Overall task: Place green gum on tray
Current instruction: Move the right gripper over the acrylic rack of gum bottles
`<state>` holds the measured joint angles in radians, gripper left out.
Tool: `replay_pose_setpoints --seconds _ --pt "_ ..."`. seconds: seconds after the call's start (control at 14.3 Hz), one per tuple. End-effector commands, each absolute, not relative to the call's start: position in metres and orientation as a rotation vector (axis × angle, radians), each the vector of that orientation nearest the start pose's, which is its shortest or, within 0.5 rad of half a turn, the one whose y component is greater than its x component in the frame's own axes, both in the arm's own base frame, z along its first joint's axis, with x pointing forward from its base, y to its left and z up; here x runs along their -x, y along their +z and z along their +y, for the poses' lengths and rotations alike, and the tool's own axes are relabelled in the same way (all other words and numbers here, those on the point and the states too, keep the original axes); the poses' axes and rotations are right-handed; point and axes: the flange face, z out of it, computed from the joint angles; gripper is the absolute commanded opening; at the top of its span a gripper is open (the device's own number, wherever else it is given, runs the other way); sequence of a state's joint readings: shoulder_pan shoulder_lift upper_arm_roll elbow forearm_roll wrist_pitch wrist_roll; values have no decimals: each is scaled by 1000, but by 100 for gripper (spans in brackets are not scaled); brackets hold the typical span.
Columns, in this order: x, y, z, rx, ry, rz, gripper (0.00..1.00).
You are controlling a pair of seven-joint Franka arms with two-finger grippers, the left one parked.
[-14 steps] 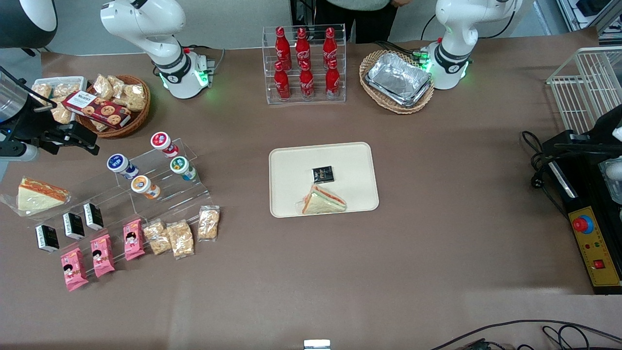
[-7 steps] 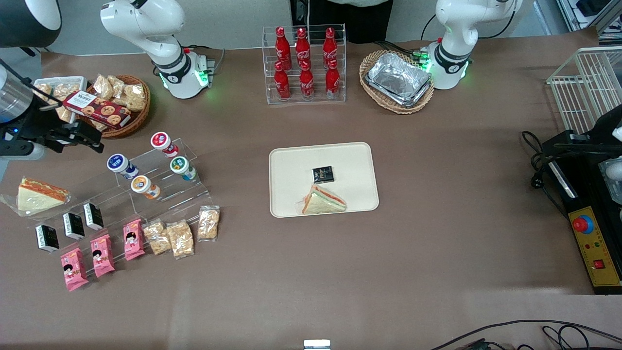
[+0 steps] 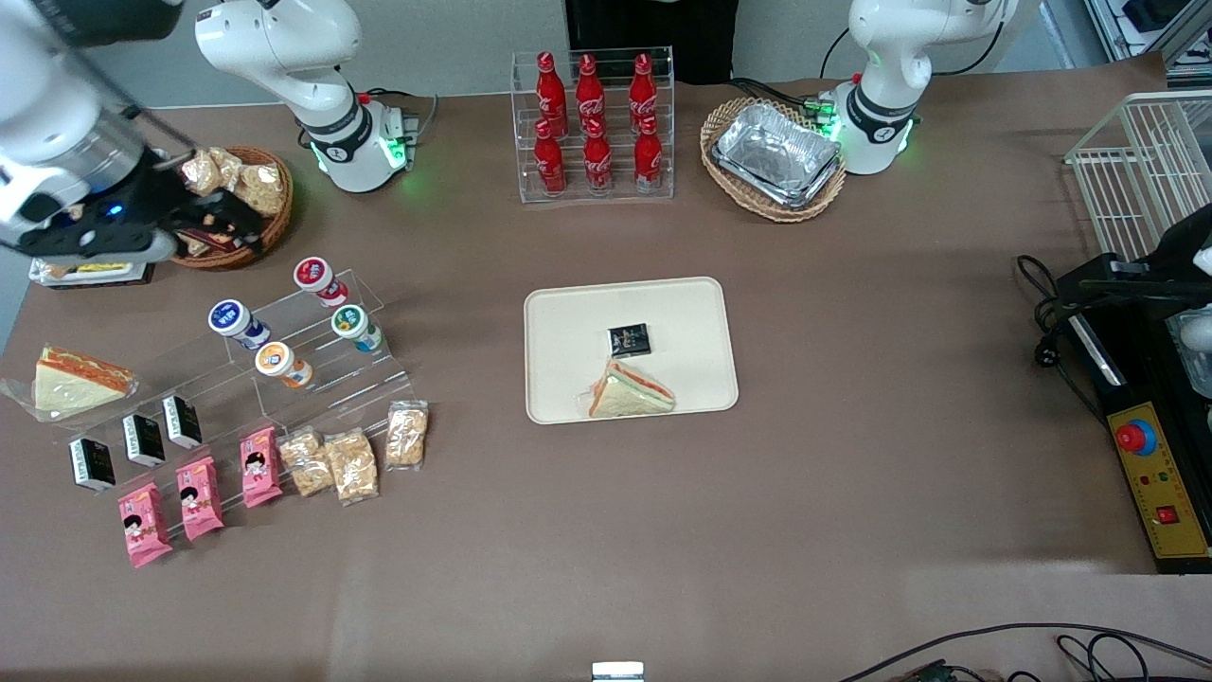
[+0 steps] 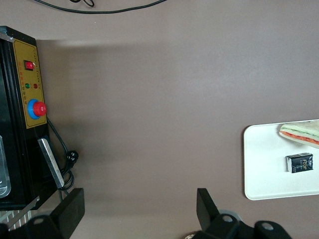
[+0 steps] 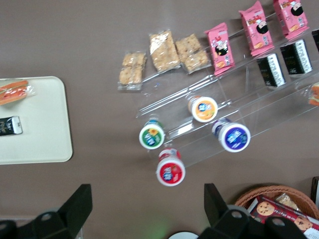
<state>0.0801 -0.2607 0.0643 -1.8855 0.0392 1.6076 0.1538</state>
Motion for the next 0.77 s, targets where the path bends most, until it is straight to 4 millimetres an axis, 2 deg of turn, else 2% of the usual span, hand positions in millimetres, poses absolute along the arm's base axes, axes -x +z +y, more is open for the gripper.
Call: replay_pose_setpoints --seconds 0.0,0.21,0.42,0.56,0.7 --pt "-444 609 89 3114 31 41 100" --pt "-436 597 87 3115 9 39 100" --pt "-439 576 86 3112 -19 40 100" --pt "-443 554 85 3111 -29 43 100" --pt "-451 525 84 3110 -26 48 100"
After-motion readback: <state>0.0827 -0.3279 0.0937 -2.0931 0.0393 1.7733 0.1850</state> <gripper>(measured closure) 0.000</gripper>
